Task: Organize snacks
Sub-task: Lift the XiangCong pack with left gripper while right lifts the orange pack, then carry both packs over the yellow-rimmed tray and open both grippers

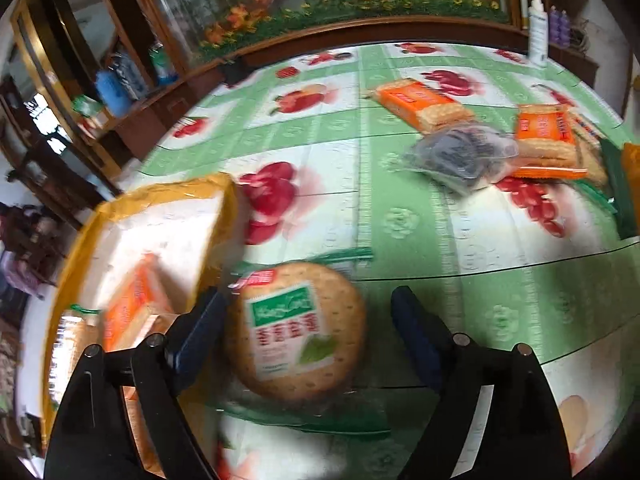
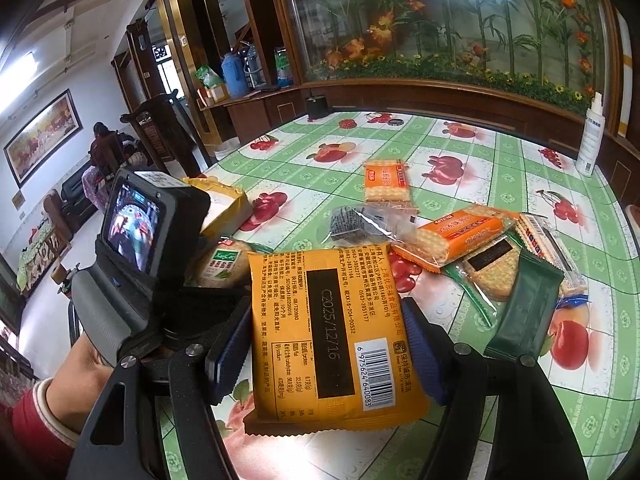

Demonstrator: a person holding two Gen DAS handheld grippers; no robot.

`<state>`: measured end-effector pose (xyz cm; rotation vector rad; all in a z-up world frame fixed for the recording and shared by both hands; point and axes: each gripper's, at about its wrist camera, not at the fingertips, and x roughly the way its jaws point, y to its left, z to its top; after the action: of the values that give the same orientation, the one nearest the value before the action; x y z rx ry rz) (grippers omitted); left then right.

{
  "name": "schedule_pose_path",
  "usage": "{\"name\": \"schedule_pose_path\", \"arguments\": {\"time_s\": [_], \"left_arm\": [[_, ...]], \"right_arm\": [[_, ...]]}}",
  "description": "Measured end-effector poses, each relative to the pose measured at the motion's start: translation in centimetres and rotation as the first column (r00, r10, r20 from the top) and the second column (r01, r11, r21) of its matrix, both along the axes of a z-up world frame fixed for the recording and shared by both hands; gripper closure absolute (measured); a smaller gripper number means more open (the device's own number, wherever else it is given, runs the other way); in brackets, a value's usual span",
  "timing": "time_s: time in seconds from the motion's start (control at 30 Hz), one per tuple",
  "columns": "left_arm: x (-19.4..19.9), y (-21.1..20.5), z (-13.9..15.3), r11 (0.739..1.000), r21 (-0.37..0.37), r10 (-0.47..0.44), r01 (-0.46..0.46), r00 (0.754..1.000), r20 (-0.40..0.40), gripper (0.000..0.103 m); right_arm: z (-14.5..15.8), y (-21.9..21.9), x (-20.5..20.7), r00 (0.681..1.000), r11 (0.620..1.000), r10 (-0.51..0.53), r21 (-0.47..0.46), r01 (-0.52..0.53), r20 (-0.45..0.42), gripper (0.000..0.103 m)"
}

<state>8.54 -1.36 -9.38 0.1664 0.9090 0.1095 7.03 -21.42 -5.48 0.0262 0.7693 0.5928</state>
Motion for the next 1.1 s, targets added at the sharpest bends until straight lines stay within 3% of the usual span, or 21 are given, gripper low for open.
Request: {"name": "schedule_pose_path", "arguments": {"time_s": [0.03,0.2,0.33,0.5,0.6,0.67,0.77,0.97,1.1], "left_arm": [[0.1,0.2,0.0,0.999,-0.043,-0.002,0.002,1.000,-0.010,0.017],[-0.6,0.4,0.1,1.000,-0.022,0.021,-0.022,1.000,-0.024,0.015],[-1.3,2.6,-0.1,0.991,-0.076,0.111,-0.113,0.993,-0.040,0.014],[-0.5,2.7,-0.3,0.987,-0.106,0.117,-0.122,0.992,-0.053,0.013],[-0.4,2.0,-0.4,0.984,-0.171,0.042,-0.051,0.998,-0.056,0.015],[-0.7,1.2,-0.2,0.985,-0.171,-0.017,0.010,0.999,-0.038,0.027],[-1.0,0.3,0.0,0.976,-0.204,-0.089,0.081,0.996,-0.031,0.028],[-2.5,0.8,1.6,0.978,-0.191,-0.073,0.080,0.996,0.041,0.028],[-4.3,1.4,3.9,0.988,-0.135,-0.060,0.076,0.991,0.116,0.028]], "right_arm": [[0.0,0.0,0.1,1.000,1.000,-0.001,-0.002,0.001,-0.001,0.031],[0.2,0.5,0.0,1.000,1.000,0.000,-0.014,0.000,0.002,0.031],[0.3,0.7,-0.3,1.000,1.000,0.006,-0.024,-0.006,0.005,0.030],[0.3,0.4,0.1,1.000,1.000,0.008,-0.017,-0.008,0.008,0.030],[0.4,0.3,0.0,1.000,1.000,0.010,-0.013,-0.009,0.011,0.030],[0.3,0.2,0.0,1.000,1.000,0.009,-0.008,-0.009,0.011,0.030],[0.4,0.0,-0.1,1.000,1.000,0.005,0.000,-0.005,0.013,0.030],[1.0,-0.6,-0.8,0.999,1.000,-0.005,0.015,0.004,0.032,0.030],[1.5,-0.6,-1.0,0.999,1.000,-0.006,0.026,0.005,0.049,0.030]]}}
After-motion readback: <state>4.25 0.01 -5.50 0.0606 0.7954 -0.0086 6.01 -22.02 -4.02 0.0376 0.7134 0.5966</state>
